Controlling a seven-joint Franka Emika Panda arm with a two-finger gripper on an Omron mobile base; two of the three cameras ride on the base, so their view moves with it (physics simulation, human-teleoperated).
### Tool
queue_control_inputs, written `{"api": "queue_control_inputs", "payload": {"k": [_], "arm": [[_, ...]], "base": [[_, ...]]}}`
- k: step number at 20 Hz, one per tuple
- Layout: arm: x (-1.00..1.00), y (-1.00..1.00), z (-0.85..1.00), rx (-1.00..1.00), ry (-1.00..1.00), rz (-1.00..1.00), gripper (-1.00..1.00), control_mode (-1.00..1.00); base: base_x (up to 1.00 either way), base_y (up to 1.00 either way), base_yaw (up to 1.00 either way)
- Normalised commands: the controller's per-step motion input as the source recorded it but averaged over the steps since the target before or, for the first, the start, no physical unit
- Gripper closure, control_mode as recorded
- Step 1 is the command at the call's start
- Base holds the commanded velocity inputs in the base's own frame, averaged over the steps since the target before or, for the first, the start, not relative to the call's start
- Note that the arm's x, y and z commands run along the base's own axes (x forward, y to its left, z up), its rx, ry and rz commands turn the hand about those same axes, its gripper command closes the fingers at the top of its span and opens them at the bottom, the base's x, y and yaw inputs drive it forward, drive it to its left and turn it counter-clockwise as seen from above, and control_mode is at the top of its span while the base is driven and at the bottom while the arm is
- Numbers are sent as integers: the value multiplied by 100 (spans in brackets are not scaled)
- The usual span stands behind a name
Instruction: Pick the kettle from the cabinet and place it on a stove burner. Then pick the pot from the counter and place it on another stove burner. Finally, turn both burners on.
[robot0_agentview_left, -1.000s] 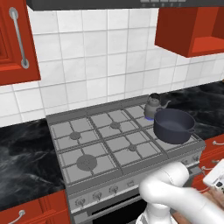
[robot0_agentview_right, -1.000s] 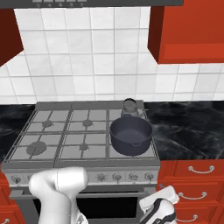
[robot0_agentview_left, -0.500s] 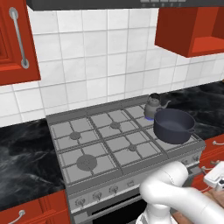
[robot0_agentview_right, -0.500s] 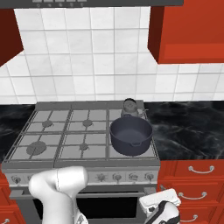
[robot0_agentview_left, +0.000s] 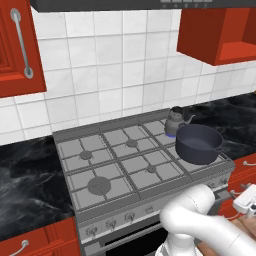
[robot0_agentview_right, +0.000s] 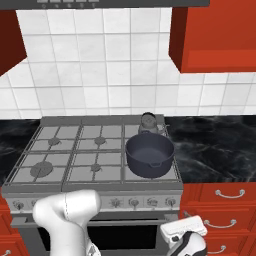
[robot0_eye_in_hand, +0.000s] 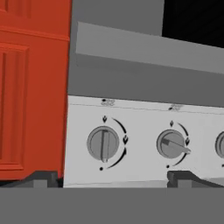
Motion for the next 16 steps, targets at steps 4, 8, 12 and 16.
{"api": "queue_control_inputs", "payload": {"k": [4, 8, 12, 16], "arm": [[17, 7, 0, 0, 0, -2, -100, -100], [15, 2, 1, 0, 0, -2, -100, -100], [14, 2, 9, 0, 0, -1, -100, -100], [15, 2, 5, 0, 0, -1, -100, -100]], "base": [[0, 0, 0], [0, 0, 0], [0, 0, 0], [0, 0, 0]]}}
